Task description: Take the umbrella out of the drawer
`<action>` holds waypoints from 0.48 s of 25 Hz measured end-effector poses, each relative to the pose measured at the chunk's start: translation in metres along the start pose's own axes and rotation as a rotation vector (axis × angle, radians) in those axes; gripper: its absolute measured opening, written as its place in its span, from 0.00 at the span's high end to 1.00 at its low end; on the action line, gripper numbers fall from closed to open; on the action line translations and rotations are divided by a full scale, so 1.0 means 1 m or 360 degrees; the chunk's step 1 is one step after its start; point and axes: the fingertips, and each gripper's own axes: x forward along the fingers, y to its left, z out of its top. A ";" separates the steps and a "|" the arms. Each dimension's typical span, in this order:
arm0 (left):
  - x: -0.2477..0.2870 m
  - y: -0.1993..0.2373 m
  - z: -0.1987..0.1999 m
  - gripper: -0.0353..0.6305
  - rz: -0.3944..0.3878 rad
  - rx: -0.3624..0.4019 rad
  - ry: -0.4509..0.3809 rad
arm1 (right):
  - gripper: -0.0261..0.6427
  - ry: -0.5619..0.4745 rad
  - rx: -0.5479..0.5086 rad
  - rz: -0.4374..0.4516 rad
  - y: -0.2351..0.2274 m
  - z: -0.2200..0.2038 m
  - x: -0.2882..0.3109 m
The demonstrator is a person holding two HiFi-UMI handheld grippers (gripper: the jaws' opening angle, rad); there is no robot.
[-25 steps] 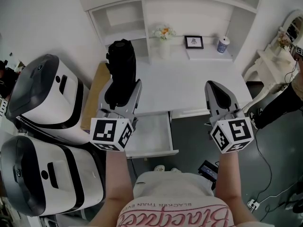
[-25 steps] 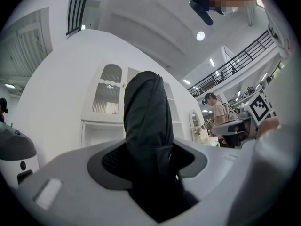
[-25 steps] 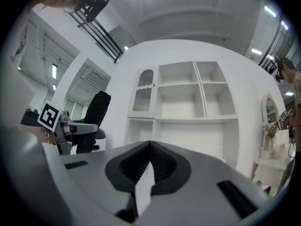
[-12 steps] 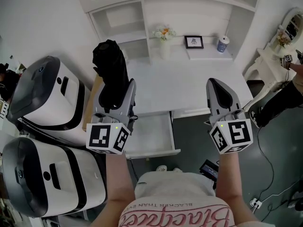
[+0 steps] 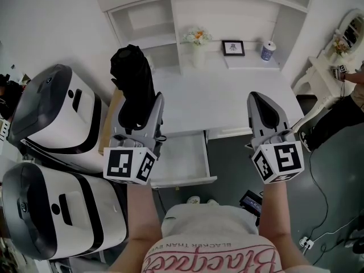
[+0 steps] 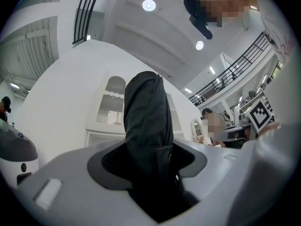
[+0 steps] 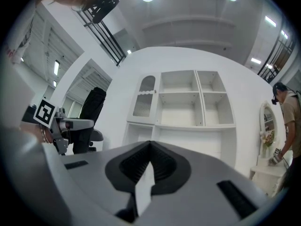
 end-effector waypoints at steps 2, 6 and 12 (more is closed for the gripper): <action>-0.001 -0.001 0.001 0.57 -0.0002 0.0000 -0.0003 | 0.95 0.0004 -0.0008 0.0007 0.001 0.000 0.000; -0.001 -0.003 0.002 0.57 -0.0015 0.0004 -0.0008 | 0.95 0.0001 -0.0014 0.0012 0.003 0.002 -0.001; -0.002 -0.002 0.000 0.57 -0.0023 -0.0006 -0.0007 | 0.95 -0.0003 -0.0025 0.0018 0.006 0.004 -0.002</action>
